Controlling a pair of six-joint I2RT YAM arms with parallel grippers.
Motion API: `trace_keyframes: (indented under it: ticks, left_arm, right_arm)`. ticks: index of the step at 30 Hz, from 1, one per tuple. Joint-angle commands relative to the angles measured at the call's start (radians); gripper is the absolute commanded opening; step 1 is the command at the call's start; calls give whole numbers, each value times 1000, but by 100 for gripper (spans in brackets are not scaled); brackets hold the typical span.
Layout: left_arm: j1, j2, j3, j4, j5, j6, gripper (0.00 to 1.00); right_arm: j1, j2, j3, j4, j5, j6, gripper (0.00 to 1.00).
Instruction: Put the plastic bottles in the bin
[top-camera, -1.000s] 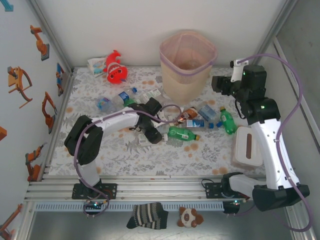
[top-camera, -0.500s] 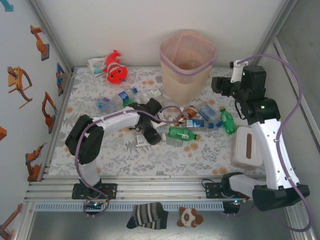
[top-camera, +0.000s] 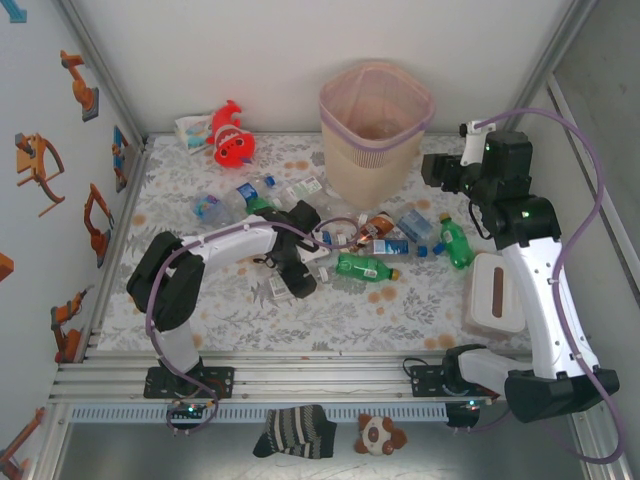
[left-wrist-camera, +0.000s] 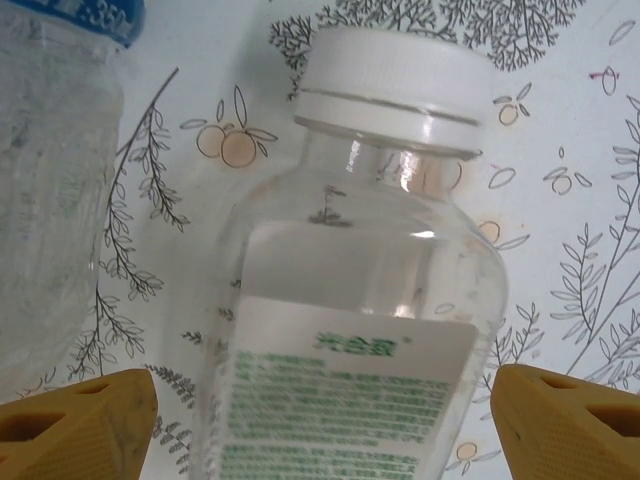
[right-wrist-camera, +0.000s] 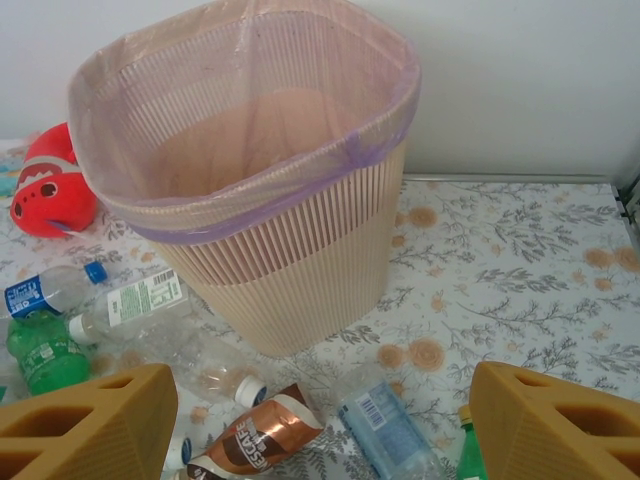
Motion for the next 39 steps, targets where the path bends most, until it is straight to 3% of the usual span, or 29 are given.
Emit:
trace_keyframes:
  ticks: [1, 20, 39]
  left_arm:
    - [4, -26, 14, -69, 8, 21, 87]
    - [5, -15, -99, -4, -25, -25, 86]
    - [-1, -96, -147, 68, 29, -57, 66]
  right_arm:
    - [-5, -20, 13, -21, -8, 11, 76]
    - [-5, -26, 1, -27, -11, 8, 76]
    - [-6, -31, -2, -35, -33, 24, 75]
